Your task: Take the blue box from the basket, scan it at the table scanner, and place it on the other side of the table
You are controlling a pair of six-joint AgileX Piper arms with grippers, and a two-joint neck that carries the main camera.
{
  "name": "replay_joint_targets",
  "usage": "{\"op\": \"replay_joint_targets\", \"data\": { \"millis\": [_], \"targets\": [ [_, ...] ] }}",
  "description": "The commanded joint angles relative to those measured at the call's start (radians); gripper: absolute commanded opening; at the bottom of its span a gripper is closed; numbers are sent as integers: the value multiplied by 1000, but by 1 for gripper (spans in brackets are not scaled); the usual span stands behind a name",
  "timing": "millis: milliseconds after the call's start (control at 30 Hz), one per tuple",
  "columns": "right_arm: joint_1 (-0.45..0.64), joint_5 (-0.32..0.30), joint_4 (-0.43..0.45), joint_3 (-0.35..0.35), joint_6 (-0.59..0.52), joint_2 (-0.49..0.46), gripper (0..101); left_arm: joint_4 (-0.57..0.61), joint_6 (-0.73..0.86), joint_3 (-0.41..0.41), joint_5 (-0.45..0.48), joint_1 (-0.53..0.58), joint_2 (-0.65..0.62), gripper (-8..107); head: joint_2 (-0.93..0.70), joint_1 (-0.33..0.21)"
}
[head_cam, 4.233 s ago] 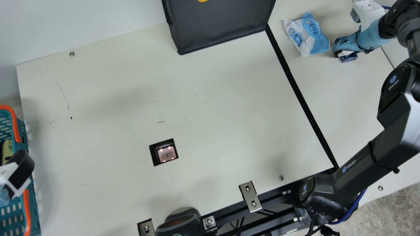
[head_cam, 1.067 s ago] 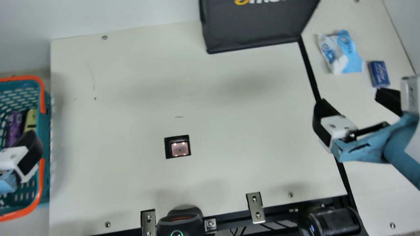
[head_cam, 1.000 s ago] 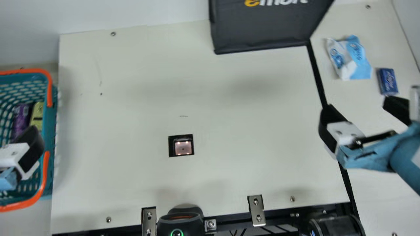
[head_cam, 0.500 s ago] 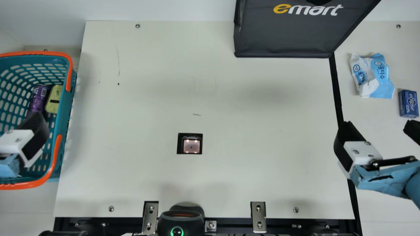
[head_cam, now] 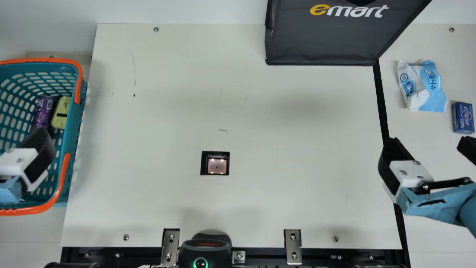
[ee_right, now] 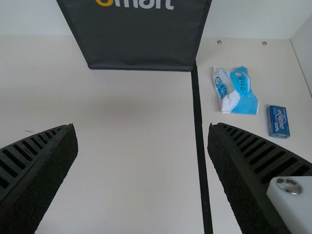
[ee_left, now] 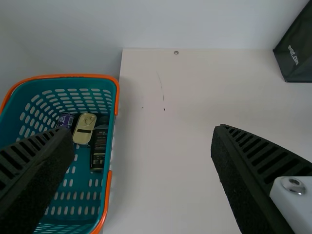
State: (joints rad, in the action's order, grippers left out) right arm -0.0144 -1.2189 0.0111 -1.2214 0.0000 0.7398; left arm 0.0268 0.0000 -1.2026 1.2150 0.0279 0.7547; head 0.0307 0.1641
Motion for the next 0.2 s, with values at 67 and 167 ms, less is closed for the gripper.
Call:
{"op": "replay_joint_targets", "data": {
  "millis": [67,167],
  "targets": [
    [0,0,0,0,0,0,95,0,0,0,0,0,0,90,-3,-26],
    [0,0,0,0,0,0,95,0,0,0,0,0,0,90,-3,-26]
  ]
}}
